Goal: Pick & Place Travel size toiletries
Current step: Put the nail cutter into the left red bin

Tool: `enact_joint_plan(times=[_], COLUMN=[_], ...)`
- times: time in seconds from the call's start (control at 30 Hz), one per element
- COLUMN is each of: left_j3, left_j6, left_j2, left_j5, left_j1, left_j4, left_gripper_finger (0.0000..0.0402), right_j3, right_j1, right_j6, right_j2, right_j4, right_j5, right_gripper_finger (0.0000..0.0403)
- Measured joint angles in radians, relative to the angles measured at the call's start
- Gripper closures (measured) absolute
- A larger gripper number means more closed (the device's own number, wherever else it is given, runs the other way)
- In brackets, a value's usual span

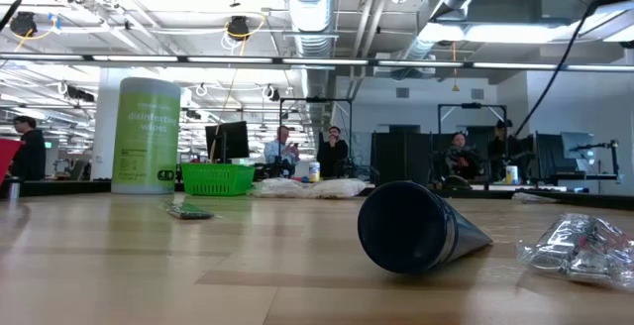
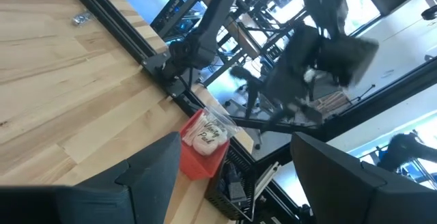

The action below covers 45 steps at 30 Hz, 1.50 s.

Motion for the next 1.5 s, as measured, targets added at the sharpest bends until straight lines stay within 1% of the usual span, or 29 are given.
enact_joint_plan(times=[0.2,0.4,0.53,0.73,0.87,1.03,1.33,1.5], left_j3=[0.000,0.000,0.000,0.000,0.000,0.000,0.000,0.000], left_j6=[0.036,0.092,0.132,0.203,0.254,0.277,0.306,0.306], left_j2=[0.000,0.000,0.000,0.000,0.000,0.000,0.000,0.000], left_j5=[0.000,0.004,0.038,0.157,0.221,0.284,0.294,0.294], left_j1=[0.000,0.020,0.045,0.093,0.120,0.142,0.142,0.142], left_j4=[0.000,-0.001,-0.001,-0.009,-0.013,-0.017,-0.046,-0.083], left_gripper_finger=[0.0128,0.0128,0.0128,0.0128,0.0128,0.0128,0.0128,0.0128], right_j3=[0.000,0.000,0.000,0.000,0.000,0.000,0.000,0.000], right_j1=[-0.181,-0.398,-0.538,-0.742,-0.883,-1.051,-1.329,-1.491], right_j6=[-0.149,-0.378,-0.518,-0.772,-0.931,-1.115,-1.395,-1.453], right_j2=[-0.114,-0.132,-0.098,-0.027,0.016,0.070,0.179,0.255], right_j4=[-0.108,-0.205,-0.259,-0.335,-0.339,-0.312,-0.225,-0.174], right_j5=[0.003,0.005,0.004,0.003,0.023,0.031,0.186,0.187], right_gripper_finger=[0.0264,0.0282,0.0287,0.0291,0.0291,0.0292,0.0292,0.0292])
